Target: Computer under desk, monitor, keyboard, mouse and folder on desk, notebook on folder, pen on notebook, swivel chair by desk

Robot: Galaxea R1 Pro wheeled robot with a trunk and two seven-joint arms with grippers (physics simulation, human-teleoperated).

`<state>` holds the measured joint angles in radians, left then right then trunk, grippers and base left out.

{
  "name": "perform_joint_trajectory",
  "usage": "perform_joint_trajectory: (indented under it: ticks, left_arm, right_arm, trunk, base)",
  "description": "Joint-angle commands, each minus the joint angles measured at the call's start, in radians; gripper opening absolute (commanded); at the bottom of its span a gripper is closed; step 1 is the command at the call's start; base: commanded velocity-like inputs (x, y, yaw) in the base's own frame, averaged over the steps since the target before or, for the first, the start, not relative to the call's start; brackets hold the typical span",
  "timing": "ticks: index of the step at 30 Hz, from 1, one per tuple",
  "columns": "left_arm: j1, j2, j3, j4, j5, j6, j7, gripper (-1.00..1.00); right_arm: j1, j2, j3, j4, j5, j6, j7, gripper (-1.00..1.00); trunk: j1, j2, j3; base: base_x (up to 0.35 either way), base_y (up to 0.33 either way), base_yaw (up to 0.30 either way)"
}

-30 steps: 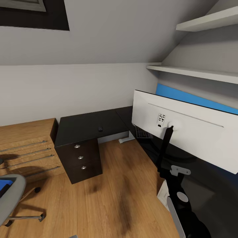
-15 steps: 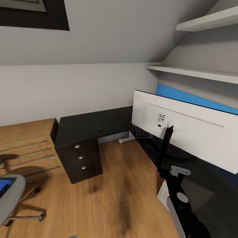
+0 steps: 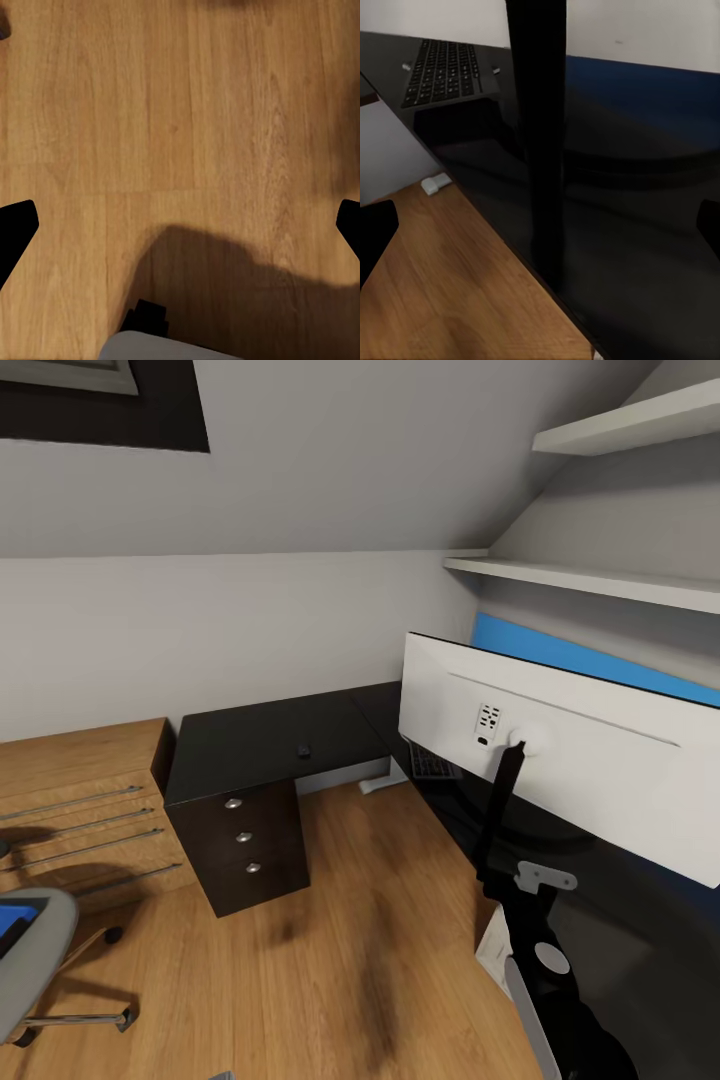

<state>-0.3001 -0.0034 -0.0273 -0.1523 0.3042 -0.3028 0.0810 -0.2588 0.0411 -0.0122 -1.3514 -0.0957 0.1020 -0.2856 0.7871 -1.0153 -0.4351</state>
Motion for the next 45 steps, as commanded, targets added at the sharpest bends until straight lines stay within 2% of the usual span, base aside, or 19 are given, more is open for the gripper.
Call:
perform_joint_trajectory:
  ticks: [1, 20, 27, 36, 45]
  left_arm:
    - [-0.001, 0.000, -0.003, 0.000, 0.004, -0.003, 0.003, 1.00]
    - [-0.001, -0.001, -0.003, 0.002, 0.004, -0.003, 0.003, 1.00]
    - [-0.001, -0.001, -0.003, 0.002, 0.004, -0.003, 0.003, 1.00]
    - [-0.001, -0.001, -0.003, 0.002, 0.004, -0.003, 0.003, 1.00]
    - [-0.001, -0.001, -0.003, 0.002, 0.004, -0.003, 0.003, 1.00]
  right_arm:
    - [0.000, 0.000, 0.000, -0.002, -0.009, 0.003, -0.003, 1.00]
    - [0.000, -0.002, 0.000, 0.004, -0.009, -0.003, -0.004, 1.00]
    - [0.000, -0.009, 0.000, 0.014, -0.009, -0.046, -0.008, 1.00]
    - [0.000, -0.016, 0.000, 0.027, -0.009, -0.124, -0.054, 1.00]
    - [0.000, -0.024, 0.000, 0.031, -0.009, -0.140, -0.059, 1.00]
  trunk:
    - [0.000, -0.001, -0.001]
    - [0.000, -0.001, -0.001]
    - [0.000, -0.001, -0.001]
    - [0.000, -0.001, -0.001]
    - [0.000, -0.001, -0.001]
  base:
    - [0.099, 0.000, 0.000]
    - [0.050, 0.000, 0.000]
    - [0.001, 0.000, 0.000]
    - [0.000, 0.000, 0.000]
    - [0.000, 0.000, 0.000]
